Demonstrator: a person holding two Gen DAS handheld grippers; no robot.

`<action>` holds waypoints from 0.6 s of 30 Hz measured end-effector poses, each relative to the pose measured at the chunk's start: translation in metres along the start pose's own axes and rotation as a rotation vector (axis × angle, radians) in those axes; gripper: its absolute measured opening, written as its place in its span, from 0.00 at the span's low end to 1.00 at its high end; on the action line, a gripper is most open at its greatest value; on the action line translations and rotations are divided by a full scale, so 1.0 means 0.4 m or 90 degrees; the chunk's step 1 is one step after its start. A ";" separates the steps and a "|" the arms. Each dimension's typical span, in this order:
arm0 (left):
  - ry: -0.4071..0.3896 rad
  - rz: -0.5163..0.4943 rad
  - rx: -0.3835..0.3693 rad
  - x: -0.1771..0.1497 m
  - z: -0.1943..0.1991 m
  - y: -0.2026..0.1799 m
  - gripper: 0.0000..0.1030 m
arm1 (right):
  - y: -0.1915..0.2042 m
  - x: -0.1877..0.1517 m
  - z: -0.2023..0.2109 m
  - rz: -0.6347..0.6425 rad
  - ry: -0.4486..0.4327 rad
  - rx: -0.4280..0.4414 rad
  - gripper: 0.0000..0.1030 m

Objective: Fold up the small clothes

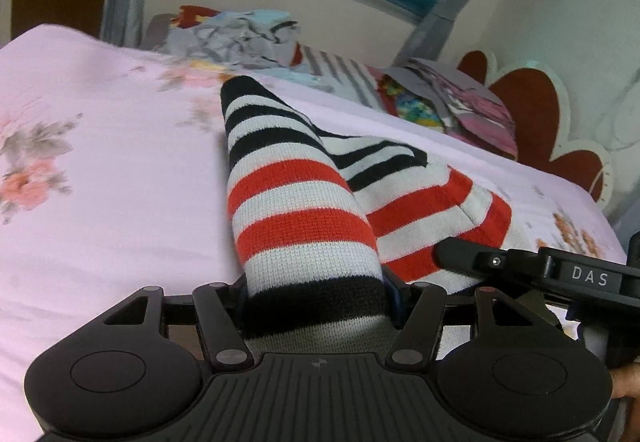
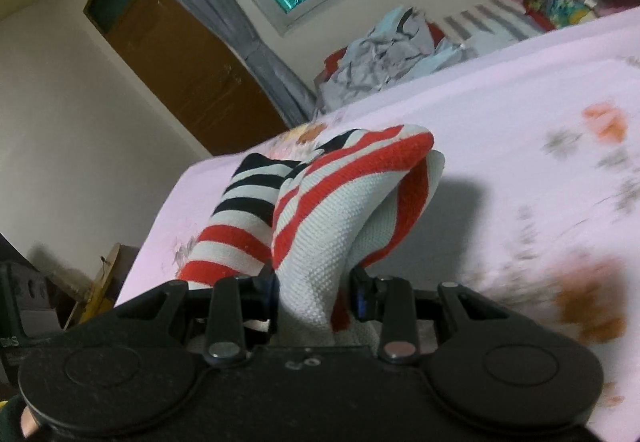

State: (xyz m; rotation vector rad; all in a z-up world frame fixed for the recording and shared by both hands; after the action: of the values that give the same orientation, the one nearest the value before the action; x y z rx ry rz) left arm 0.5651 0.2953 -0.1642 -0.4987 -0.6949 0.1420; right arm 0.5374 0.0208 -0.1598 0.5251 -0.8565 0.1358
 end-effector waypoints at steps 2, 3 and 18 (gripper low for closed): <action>0.000 0.002 0.007 -0.003 -0.016 0.043 0.58 | 0.010 -0.014 -0.037 0.004 0.016 -0.005 0.33; 0.002 0.004 0.010 -0.007 -0.026 0.060 0.58 | 0.012 -0.021 -0.054 0.007 0.026 -0.010 0.33; -0.048 0.036 0.002 -0.005 0.012 0.106 0.72 | -0.037 0.012 -0.077 -0.029 0.041 -0.073 0.55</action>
State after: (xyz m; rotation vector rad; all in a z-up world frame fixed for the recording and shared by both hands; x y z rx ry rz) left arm 0.5621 0.3338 -0.1829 -0.5118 -0.7549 0.2164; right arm 0.5663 0.0227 -0.1784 0.4310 -0.7845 0.0605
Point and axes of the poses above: each gripper's, at about its wrist camera, not at the fingertips, and z roughly against the way its jaws point, y to its left, x to its top, the point moved 3 cm from there along -z, roughly the way its jaws point, and after that the axes turned 13 degrees about z, right-handed, at the moved point
